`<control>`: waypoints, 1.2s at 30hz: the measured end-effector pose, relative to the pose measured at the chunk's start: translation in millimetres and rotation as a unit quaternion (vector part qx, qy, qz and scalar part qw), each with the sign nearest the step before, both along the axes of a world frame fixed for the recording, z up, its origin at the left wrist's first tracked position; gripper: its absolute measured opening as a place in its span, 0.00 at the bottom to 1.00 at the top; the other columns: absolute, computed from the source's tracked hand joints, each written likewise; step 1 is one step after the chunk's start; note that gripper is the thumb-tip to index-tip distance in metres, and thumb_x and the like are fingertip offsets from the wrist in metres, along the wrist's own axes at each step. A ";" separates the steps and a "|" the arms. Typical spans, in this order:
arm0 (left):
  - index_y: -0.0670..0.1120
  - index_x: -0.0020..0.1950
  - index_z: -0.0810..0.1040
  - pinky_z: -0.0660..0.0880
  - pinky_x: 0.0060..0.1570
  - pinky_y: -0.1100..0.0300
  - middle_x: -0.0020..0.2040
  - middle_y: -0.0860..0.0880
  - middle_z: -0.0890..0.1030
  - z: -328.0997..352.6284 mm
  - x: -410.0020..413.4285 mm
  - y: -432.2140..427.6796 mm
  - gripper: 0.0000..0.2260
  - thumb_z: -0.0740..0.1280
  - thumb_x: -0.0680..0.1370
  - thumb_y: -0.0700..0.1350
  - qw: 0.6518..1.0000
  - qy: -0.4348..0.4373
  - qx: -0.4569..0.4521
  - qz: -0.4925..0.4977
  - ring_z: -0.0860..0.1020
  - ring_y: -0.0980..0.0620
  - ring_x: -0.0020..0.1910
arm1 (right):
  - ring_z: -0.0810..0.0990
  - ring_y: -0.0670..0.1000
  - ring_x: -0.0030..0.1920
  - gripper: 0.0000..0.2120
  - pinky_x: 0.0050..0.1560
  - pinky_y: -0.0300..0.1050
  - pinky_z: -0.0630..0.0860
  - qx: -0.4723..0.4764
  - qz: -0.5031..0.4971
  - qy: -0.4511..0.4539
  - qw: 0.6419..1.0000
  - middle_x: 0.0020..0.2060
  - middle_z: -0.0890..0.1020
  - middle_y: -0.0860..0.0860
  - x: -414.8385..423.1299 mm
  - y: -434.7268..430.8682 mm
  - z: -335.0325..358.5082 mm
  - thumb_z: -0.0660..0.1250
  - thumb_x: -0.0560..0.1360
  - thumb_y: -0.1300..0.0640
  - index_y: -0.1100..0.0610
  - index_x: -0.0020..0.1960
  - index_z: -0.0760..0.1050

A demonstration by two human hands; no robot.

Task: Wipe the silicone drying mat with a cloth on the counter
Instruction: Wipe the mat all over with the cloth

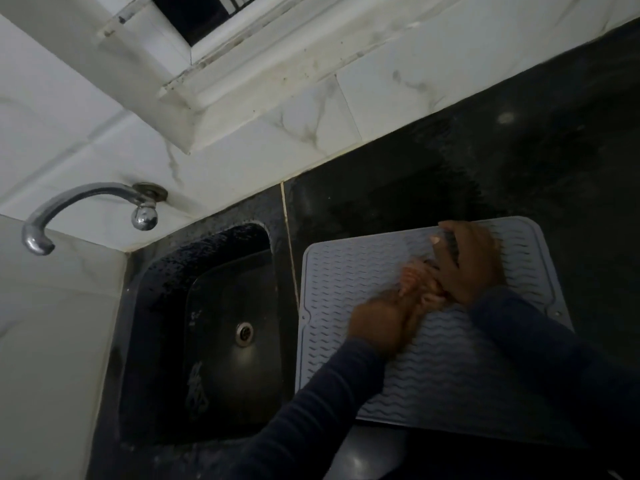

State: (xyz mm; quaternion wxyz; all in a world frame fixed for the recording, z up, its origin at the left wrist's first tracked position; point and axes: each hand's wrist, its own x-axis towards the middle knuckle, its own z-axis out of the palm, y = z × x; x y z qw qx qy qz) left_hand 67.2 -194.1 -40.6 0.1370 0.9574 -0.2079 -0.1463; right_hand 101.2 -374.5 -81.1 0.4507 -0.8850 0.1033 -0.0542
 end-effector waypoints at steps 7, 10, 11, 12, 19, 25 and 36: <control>0.52 0.61 0.75 0.76 0.49 0.53 0.52 0.45 0.81 -0.7 53.5 108.1 0.24 0.52 0.78 0.66 0.950 0.026 0.141 0.279 0.80 0.43 0.49 | 0.73 0.56 0.59 0.21 0.67 0.57 0.64 -0.015 0.006 -0.005 1.000 0.56 0.78 0.55 0.0 0.5 3.3 0.58 0.77 0.45 0.57 0.62 0.73; 0.53 0.59 0.77 0.75 0.48 0.53 0.51 0.44 0.81 7.7 74.5 114.8 0.21 0.56 0.77 0.64 0.933 0.035 0.171 0.314 0.80 0.42 0.50 | 0.72 0.56 0.60 0.22 0.67 0.53 0.60 -0.012 -0.001 -0.003 1.000 0.57 0.78 0.55 -1.1 0.0 3.5 0.57 0.76 0.44 0.57 0.63 0.73; 0.52 0.57 0.78 0.75 0.47 0.54 0.51 0.45 0.81 10.9 77.4 113.5 0.19 0.57 0.77 0.62 0.933 0.034 0.179 0.312 0.80 0.43 0.49 | 0.72 0.56 0.61 0.22 0.67 0.52 0.60 -0.012 0.000 -0.003 1.000 0.57 0.78 0.55 -1.2 -0.3 3.6 0.57 0.76 0.44 0.57 0.63 0.73; 0.51 0.56 0.77 0.74 0.46 0.54 0.50 0.46 0.81 15.4 79.5 111.2 0.19 0.57 0.77 0.62 0.932 0.022 0.181 0.313 0.80 0.43 0.48 | 0.72 0.56 0.60 0.23 0.67 0.52 0.60 -0.010 0.000 -0.003 1.000 0.57 0.78 0.55 -1.3 -0.8 3.7 0.56 0.76 0.44 0.57 0.63 0.73; 0.61 0.62 0.73 0.77 0.47 0.53 0.55 0.50 0.79 21.7 83.4 84.9 0.15 0.57 0.78 0.62 0.965 -0.089 0.015 0.246 0.80 0.48 0.50 | 0.72 0.55 0.60 0.25 0.66 0.54 0.61 -0.052 0.015 0.012 0.998 0.56 0.78 0.53 2.9 -1.0 -0.6 0.52 0.76 0.39 0.55 0.61 0.73; 0.48 0.76 0.56 0.73 0.59 0.50 0.61 0.44 0.78 5.1 72.0 12.1 0.33 0.63 0.74 0.51 0.980 0.034 -0.119 0.153 0.77 0.45 0.57 | 0.72 0.54 0.62 0.18 0.67 0.54 0.61 -0.088 0.016 0.033 0.995 0.59 0.77 0.52 5.1 0.0 -0.2 0.61 0.78 0.46 0.53 0.64 0.72; 0.45 0.60 0.70 0.75 0.50 0.51 0.51 0.44 0.79 -4.7 80.7 -12.7 0.17 0.66 0.76 0.52 0.990 -0.016 -0.091 0.105 0.77 0.46 0.49 | 0.70 0.53 0.64 0.18 0.69 0.52 0.58 -0.087 0.020 0.041 0.995 0.62 0.76 0.51 5.9 0.1 0.9 0.60 0.79 0.44 0.51 0.65 0.71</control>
